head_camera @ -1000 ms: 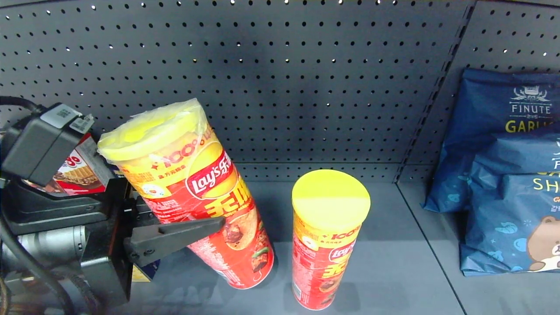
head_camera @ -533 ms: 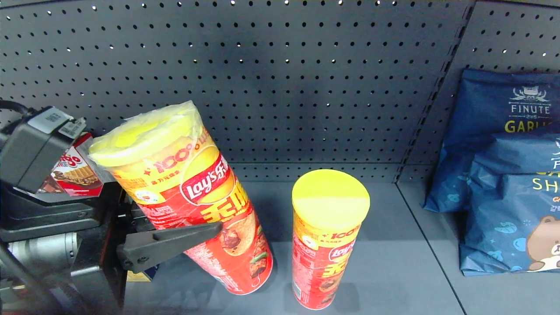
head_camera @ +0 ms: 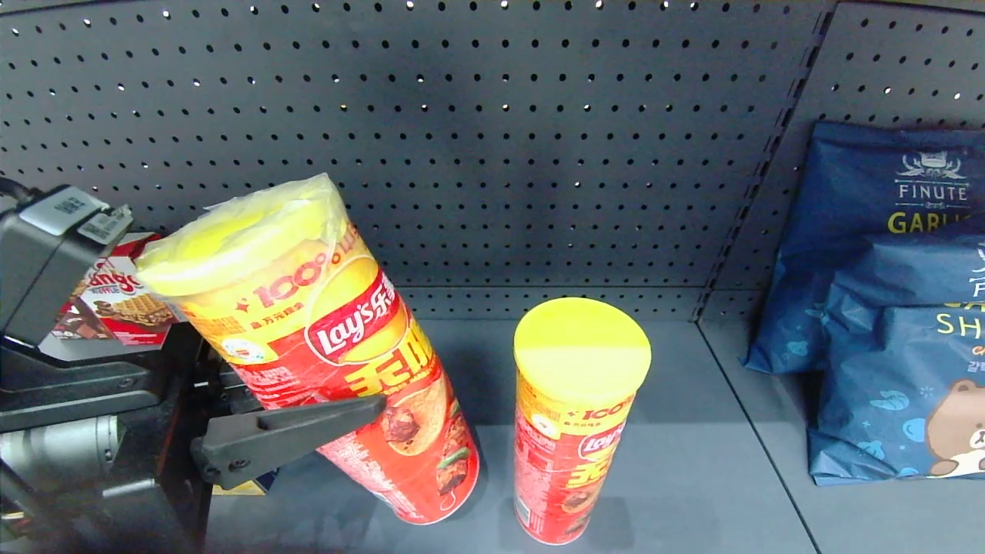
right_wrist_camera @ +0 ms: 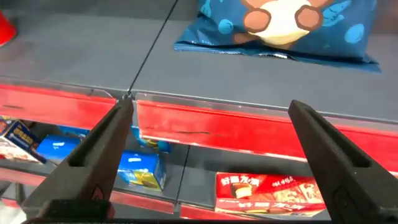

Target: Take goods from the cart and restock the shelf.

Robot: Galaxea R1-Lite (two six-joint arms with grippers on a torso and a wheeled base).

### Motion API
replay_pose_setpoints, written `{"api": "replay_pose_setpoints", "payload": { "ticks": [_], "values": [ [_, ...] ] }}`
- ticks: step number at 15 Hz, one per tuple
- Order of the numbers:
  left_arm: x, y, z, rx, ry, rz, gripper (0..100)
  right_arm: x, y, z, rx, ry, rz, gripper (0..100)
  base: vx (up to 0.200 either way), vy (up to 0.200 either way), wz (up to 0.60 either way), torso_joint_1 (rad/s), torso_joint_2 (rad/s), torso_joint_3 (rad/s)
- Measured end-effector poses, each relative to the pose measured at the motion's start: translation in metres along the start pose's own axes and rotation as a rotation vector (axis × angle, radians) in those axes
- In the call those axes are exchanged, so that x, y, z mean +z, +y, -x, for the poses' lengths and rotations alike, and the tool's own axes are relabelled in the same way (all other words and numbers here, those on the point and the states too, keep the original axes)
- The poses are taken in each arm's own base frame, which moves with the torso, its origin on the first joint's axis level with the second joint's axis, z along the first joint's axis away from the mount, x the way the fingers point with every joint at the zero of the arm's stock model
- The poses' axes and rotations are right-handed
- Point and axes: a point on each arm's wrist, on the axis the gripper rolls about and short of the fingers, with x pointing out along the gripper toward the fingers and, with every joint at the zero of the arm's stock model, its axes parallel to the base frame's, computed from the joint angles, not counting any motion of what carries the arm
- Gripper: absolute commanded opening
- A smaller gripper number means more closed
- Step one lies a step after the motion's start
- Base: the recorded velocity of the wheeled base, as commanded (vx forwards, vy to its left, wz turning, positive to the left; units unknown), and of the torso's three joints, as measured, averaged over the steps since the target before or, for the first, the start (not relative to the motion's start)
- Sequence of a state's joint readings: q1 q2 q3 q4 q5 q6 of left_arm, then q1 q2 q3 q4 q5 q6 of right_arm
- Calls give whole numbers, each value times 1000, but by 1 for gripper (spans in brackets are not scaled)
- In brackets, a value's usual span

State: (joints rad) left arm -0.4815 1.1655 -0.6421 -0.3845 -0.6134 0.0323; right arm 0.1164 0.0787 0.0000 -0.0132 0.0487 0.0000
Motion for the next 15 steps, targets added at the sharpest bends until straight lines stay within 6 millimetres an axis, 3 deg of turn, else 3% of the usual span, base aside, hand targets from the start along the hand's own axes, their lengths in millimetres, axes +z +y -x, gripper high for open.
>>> {"api": "replay_pose_setpoints", "payload": {
  "ticks": [6, 9, 15],
  "values": [
    [-2, 1, 0, 13, 6, -3, 0, 0, 0, 0, -1, 0, 0, 100, 0, 0, 0, 0, 0, 0],
    [10, 11, 2, 43, -26, -18, 0, 0, 0, 0, -1, 1, 0, 100, 0, 0, 0, 0, 0, 0],
    [22, 34, -26, 45, 25, -31, 0, 0, 0, 0, -1, 1, 0, 100, 0, 0, 0, 0, 0, 0]
  ]
}}
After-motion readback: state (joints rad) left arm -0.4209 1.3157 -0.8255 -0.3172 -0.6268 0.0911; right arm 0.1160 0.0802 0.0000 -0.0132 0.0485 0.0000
